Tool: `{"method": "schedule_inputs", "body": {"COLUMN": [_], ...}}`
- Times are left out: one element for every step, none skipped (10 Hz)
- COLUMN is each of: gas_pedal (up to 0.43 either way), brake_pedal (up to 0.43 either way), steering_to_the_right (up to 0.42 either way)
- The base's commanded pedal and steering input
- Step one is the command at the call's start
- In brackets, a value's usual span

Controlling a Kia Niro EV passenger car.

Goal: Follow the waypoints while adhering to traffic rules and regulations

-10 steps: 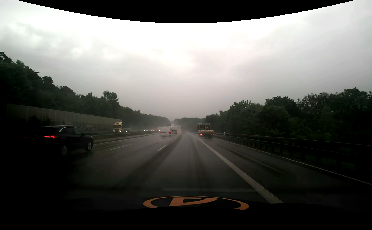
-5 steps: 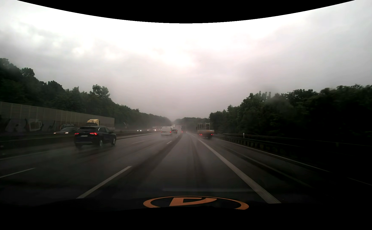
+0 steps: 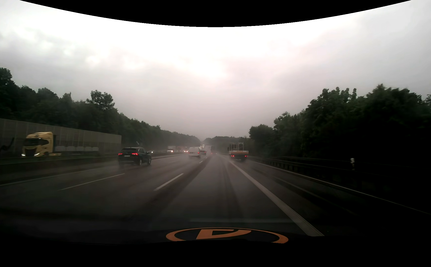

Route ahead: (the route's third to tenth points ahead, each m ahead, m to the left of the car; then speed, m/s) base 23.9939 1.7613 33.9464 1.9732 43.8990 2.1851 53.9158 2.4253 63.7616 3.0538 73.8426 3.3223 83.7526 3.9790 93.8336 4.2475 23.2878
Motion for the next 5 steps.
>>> {"method": "schedule_inputs", "body": {"gas_pedal": [0.02,0.02,0.039,0.047,0.059], "brake_pedal": [0.0,0.0,0.0,0.0,0.0], "steering_to_the_right": [-0.004,-0.004,-0.004,-0.004,-0.004]}}
